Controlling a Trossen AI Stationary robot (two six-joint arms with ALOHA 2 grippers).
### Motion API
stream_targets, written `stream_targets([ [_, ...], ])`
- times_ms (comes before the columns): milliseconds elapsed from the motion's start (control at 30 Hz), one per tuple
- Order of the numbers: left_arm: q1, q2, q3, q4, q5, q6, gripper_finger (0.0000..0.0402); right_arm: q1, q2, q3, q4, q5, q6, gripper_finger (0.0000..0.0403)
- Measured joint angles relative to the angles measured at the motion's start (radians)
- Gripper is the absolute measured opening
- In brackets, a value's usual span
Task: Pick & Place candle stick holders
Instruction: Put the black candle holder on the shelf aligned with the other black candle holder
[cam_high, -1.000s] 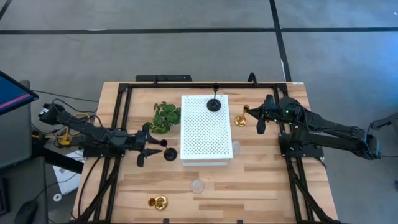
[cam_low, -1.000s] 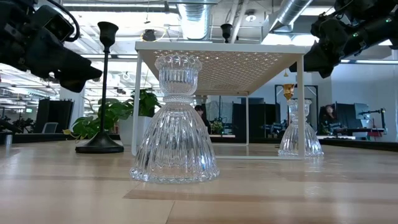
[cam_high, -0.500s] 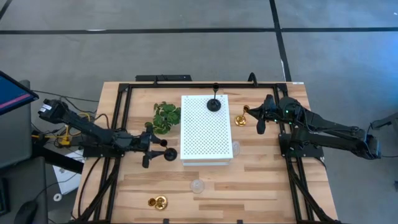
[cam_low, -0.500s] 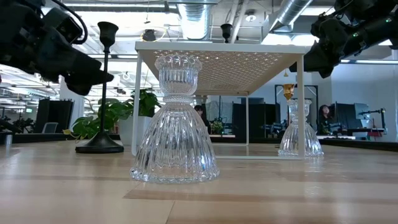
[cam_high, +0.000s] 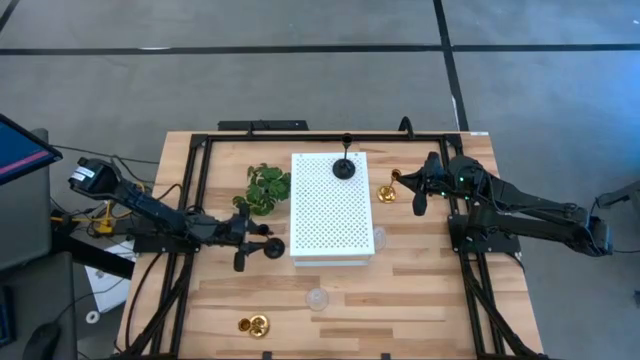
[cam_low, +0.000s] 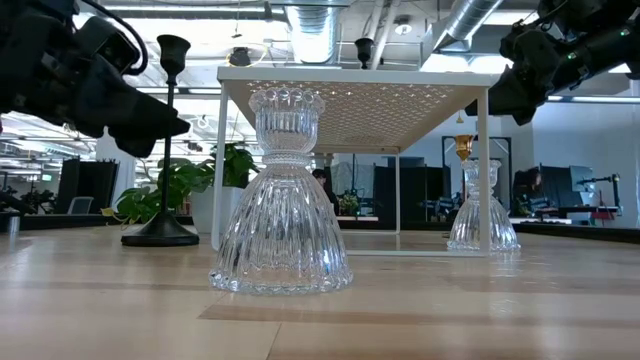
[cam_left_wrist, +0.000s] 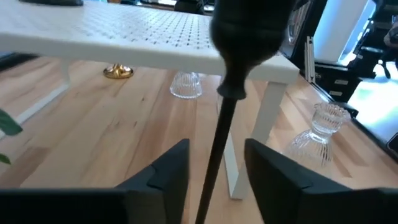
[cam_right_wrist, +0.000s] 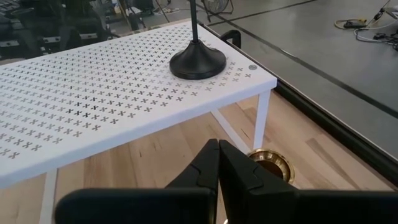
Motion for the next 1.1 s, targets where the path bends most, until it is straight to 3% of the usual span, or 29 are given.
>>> stream_targets([
  [300, 0.0, 0.0, 0.0, 0.001, -0.134, -0.089, 0.0016, 0.0, 0.0, 0.0, -0.004, 0.0, -0.012, 0.0],
  [433, 0.0, 0.0, 0.0, 0.001, -0.133, -0.157, 0.0023, 0.0, 0.0, 0.0, -0.01, 0.0, -0.018, 0.0],
  [733, 0.0, 0.0, 0.05, -0.026, -0.132, -0.087, 0.0014, -0.001, 0.0, 0.0, -0.017, 0.0, -0.038, 0.0],
  [967, 0.0, -0.014, 0.197, -0.379, -0.217, -0.114, 0.0014, -0.001, 0.0, 0.0, -0.024, 0.0, -0.038, 0.0],
  [1100, 0.0, -0.076, 0.272, -0.499, -0.254, -0.11, 0.0015, -0.001, 0.0, 0.0, -0.024, 0.0, -0.038, 0.0],
])
